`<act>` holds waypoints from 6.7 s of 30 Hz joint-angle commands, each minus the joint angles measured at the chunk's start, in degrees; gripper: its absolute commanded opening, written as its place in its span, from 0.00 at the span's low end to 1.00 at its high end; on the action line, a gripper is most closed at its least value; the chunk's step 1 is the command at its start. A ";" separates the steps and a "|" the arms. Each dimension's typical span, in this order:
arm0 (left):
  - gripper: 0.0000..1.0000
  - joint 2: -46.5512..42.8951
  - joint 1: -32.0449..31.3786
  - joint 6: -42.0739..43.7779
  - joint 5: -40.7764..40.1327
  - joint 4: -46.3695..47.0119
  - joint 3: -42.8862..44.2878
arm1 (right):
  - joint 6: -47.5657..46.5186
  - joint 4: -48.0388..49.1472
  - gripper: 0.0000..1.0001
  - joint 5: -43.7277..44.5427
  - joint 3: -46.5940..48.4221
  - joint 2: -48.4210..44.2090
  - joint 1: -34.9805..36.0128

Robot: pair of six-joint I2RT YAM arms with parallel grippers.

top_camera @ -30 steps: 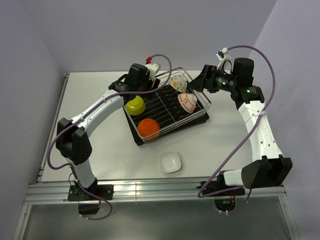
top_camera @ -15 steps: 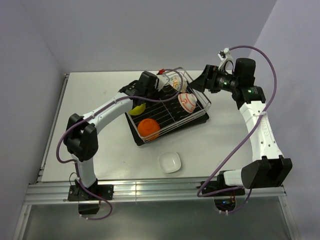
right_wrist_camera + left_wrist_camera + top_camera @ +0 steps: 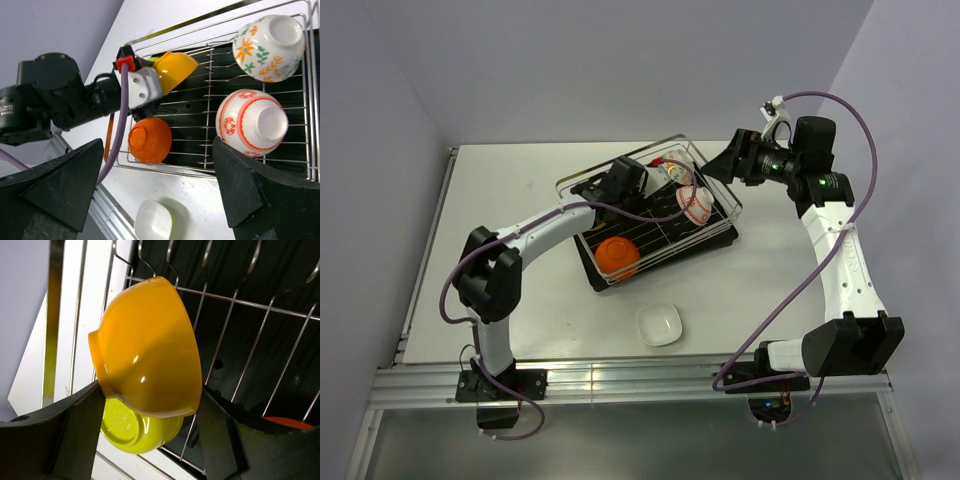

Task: Load the bowls into the dish rack

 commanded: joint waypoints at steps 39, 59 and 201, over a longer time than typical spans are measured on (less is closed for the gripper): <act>1.00 0.16 -3.32 -3.79 2.29 -9.36 7.40 | -1.89 -2.06 0.96 -1.50 1.91 -1.28 -1.59; 0.66 -13.20 9.32 -19.79 25.68 -8.85 3.10 | -17.27 -15.43 0.78 -1.41 -1.95 -4.71 -1.42; 0.88 -32.18 20.67 -26.91 55.03 -1.37 -10.87 | -40.82 -7.95 0.48 33.66 -28.50 8.04 51.32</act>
